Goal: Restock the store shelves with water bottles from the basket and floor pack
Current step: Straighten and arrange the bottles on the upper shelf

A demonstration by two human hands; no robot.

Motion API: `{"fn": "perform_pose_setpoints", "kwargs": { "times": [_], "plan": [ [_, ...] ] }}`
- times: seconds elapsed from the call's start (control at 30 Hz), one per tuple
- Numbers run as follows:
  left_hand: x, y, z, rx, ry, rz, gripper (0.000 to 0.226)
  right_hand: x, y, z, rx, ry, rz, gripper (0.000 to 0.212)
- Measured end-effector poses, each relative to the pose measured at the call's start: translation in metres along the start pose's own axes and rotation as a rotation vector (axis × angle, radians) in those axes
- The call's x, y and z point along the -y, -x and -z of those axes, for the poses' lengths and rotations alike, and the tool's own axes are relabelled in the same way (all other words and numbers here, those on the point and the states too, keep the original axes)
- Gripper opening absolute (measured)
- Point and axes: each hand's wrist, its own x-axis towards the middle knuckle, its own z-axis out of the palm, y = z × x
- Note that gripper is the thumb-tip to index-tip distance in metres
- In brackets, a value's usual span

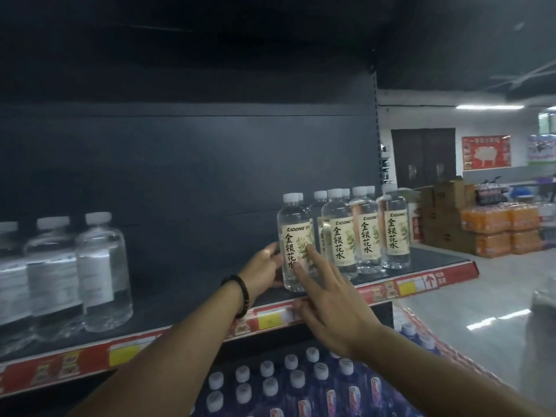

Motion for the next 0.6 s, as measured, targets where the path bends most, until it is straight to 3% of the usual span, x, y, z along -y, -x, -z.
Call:
{"fn": "perform_pose_setpoints", "kwargs": {
  "times": [0.2,0.6],
  "plan": [
    [0.004,-0.011,-0.018,-0.097,-0.125,-0.080,0.033,-0.020,0.005,0.001,0.067,0.111,0.012,0.079],
    [0.001,-0.007,-0.030,-0.126,-0.170,-0.122,0.032,-0.024,0.009,0.003,0.072,0.055,-0.048,0.077]
  ]
}}
